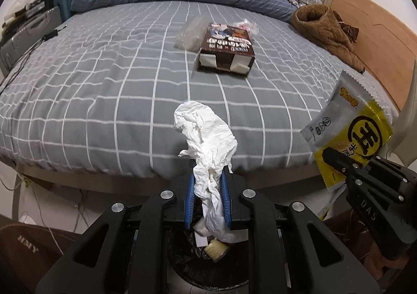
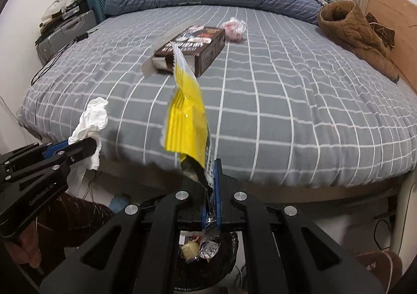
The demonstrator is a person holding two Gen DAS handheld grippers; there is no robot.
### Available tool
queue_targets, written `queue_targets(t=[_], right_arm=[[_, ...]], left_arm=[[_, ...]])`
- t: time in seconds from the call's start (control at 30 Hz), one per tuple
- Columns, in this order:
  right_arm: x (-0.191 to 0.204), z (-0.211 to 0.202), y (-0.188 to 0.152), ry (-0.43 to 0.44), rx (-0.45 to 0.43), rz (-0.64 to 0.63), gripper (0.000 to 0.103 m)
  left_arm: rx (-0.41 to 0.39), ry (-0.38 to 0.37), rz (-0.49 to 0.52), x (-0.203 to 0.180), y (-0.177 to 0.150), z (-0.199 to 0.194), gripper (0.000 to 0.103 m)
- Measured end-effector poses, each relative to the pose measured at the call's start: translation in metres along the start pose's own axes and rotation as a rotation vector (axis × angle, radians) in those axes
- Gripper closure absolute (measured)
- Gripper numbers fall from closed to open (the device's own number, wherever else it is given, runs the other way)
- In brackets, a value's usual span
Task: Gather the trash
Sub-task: 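Lift the white tissue and yellow wrapper and carry both over the black bin, then open the right tool over the bin while the left tool releases the tissue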
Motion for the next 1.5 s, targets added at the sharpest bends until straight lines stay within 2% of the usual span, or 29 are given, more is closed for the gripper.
queue_targets(t=[0.43, 0.67, 1.1, 1.5], right_arm=[[0.016, 0.016, -0.049, 0.037, 0.119, 0.006, 0.099], [0.024, 0.049, -0.064, 0.028, 0.212, -0.027, 0.099], [0.034, 0.114, -0.090, 0.067, 0.372, -0.071, 0.099], [0.065, 0.158, -0.119, 0.112, 0.550, -0.152, 0.099]], left_arm=[[0.106, -0.013, -0.015, 0.001, -0.044, 0.018, 0.086], [0.178, 0.001, -0.022, 0.011, -0.061, 0.051, 0.086], [0.300, 0.046, -0.029, 0.030, -0.080, 0.110, 0.086], [0.375, 0.059, -0.070, 0.053, -0.104, 0.134, 0.086]])
Point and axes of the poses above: each gripper's, at about its wrist camera, not at the fingertips, and z roughly the way its jaws point, x to its left, y to its top, the point moved 10 cm from there along z, roughly the way its jaws point, and after that the axes turned 11 degrees about x, right-handed, at the moved point
